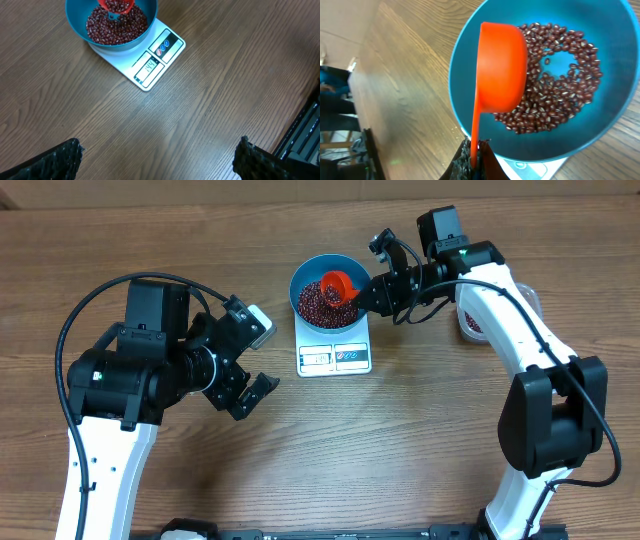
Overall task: Scoop item into bowl and weigh 150g on scale
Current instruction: 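Shake the tilted red scoop over the blue bowl to empty it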
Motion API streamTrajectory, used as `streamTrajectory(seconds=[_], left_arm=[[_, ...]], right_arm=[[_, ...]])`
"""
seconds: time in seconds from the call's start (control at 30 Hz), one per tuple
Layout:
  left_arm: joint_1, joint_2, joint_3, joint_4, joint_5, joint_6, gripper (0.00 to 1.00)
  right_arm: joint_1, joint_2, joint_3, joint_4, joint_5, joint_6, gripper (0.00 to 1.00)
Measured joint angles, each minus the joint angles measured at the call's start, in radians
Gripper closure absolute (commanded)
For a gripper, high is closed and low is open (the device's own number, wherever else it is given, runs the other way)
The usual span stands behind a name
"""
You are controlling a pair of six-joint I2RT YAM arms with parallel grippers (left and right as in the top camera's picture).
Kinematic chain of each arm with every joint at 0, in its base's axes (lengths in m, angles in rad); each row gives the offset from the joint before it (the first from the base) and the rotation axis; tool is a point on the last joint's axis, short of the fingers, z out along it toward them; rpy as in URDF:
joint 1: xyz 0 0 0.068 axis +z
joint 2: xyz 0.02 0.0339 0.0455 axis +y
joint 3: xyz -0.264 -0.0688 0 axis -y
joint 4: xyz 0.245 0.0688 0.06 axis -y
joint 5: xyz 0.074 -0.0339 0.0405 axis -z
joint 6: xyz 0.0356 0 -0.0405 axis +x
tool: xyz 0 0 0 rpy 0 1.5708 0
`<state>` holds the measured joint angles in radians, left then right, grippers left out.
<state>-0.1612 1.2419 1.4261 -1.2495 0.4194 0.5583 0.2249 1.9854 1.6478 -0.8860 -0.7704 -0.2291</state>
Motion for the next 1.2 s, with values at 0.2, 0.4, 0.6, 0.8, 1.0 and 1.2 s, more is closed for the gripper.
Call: streamTrajectory(seconds=[0.2, 0.4, 0.6, 0.8, 1.0, 1.2], left_arm=[[0.000, 0.000, 0.000, 0.000, 0.000, 0.000, 0.00], [0.000, 0.000, 0.000, 0.000, 0.000, 0.000, 0.00], [0.000, 0.000, 0.000, 0.000, 0.000, 0.000, 0.01], [0.000, 0.000, 0.000, 0.000, 0.000, 0.000, 0.00], [0.000, 0.000, 0.000, 0.000, 0.000, 0.000, 0.00], [0.000, 0.000, 0.000, 0.000, 0.000, 0.000, 0.00]], right_arm=[[0.003, 0.000, 0.000, -0.003, -0.008, -0.005, 0.96], [0.029, -0.014, 0.000, 0.013, 0.113, -0.032, 0.96], [0.099, -0.074, 0.002, 0.037, 0.309, -0.064, 0.96], [0.159, -0.083, 0.003, 0.036, 0.422, -0.087, 0.96], [0.164, -0.083, 0.003, 0.030, 0.535, -0.102, 0.96], [0.165, -0.089, 0.003, 0.003, 0.549, -0.107, 0.96]])
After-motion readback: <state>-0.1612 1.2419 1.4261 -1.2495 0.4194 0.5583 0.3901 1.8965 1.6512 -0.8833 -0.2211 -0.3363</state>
